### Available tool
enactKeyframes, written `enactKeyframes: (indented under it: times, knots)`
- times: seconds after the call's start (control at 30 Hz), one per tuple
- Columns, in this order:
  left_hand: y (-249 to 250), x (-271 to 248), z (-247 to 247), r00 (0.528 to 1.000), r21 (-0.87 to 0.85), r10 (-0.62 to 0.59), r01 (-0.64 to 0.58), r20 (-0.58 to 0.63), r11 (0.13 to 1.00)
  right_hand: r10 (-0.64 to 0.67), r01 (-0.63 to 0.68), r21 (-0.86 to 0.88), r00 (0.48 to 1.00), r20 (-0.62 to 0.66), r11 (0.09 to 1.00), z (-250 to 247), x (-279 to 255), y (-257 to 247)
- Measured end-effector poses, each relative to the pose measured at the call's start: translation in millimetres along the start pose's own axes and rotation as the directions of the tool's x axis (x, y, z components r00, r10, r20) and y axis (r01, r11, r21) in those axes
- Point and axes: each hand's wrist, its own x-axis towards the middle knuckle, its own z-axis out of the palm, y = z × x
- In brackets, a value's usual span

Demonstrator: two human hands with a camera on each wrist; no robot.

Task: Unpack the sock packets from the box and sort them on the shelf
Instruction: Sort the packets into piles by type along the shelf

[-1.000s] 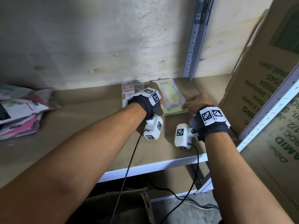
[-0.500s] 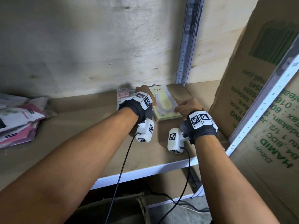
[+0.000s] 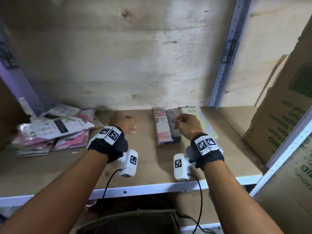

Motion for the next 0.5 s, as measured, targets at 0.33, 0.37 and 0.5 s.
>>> enactKeyframes:
  times: [0.33, 0.37, 0.5]
  knots:
    - [-50, -4, -121, 0.988, 0.053, 0.023, -0.015, -0.154, 0.998, -0.088, 0.06, 0.142, 0.976, 0.2, 0.988, 69, -23, -45]
    - [-45, -4, -130, 0.99, 0.02, 0.027, -0.024, -0.14, 1.0, -0.088, 0.056, 0.153, 0.974, 0.209, 0.987, 79, -26, -52]
    - [-26, -5, -170, 0.985, 0.064, 0.102, -0.094, -0.142, 0.993, -0.075, 0.021, 0.183, 0.952, 0.297, 0.983, 119, -30, -86]
